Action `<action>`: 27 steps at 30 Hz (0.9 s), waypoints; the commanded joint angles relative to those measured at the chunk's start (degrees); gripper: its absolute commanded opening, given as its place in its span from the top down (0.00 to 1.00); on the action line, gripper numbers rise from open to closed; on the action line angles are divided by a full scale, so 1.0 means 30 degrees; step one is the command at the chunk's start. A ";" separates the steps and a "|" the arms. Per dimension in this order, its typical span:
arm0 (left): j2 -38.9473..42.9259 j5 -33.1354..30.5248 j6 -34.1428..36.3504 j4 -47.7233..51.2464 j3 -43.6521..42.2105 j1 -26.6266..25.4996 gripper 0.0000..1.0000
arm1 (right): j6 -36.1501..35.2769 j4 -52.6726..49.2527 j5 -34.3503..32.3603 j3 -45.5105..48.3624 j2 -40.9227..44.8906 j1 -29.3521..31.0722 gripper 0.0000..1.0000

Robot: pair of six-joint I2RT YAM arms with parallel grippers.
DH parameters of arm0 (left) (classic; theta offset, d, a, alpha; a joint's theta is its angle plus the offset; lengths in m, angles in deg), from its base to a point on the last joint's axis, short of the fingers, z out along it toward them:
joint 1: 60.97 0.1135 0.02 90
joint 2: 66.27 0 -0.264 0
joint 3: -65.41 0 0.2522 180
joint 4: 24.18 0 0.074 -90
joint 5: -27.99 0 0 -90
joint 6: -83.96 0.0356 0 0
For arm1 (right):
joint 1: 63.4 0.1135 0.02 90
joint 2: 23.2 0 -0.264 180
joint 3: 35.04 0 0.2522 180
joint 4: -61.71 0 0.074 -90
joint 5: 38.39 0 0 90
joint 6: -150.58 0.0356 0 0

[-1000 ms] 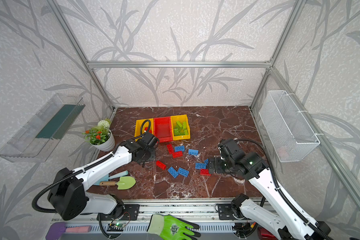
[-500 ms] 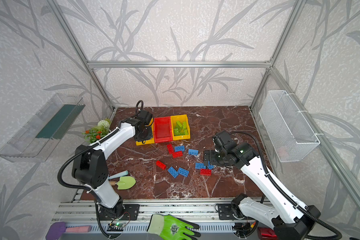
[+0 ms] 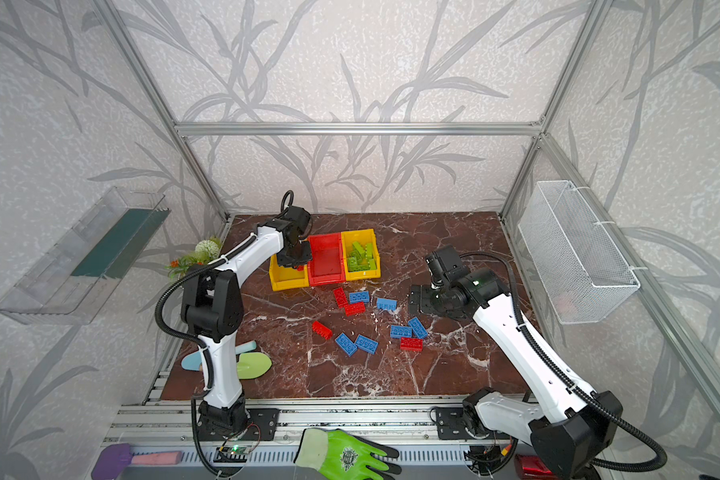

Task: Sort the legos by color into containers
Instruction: 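Carry the red brick with the left gripper toward the bins, then open the left gripper over the yellow bin nearest the plant, dropping the brick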

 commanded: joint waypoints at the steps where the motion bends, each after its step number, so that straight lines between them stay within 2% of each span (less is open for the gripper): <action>1: -0.0449 0.0094 0.0342 0.0752 0.0809 0.0261 0.88 | -0.0383 0.0193 0.0158 -0.0783 -0.0435 -0.0299 0.01; 7: -0.1054 0.0034 0.0169 0.0665 0.1177 0.0832 0.88 | -0.0674 0.0030 0.0274 -0.1715 -0.1449 -0.0614 0.01; 9: -0.1349 0.0037 0.0011 0.0913 0.1481 0.1015 0.84 | -0.0672 0.0068 0.0122 -0.1762 -0.1435 -0.0630 0.01; 12: -0.1702 0.0384 -0.0258 0.1335 0.2043 0.1291 0.63 | -0.0647 0.0117 0.0142 -0.1581 -0.1239 -0.0662 0.01; 14: -0.1809 0.0633 -0.0388 0.1433 0.2329 0.1325 0.43 | -0.0670 0.0050 0.0118 -0.1361 -0.1004 -0.0690 0.01; 16: -0.1697 0.0967 -0.0581 0.1354 0.2337 0.1296 0.32 | -0.0727 -0.0082 0.0039 -0.1159 -0.0726 -0.0735 0.01; 20: -0.1295 0.1116 -0.1078 0.1461 0.2195 0.1214 0.26 | -0.0906 -0.0509 -0.0209 -0.0884 0.0025 -0.0805 0.01; 27: 0.0762 0.0693 -0.1840 0.1580 0.0754 0.0140 0.24 | -0.0812 -0.1898 -0.1082 0.0231 0.2022 -0.0807 0.01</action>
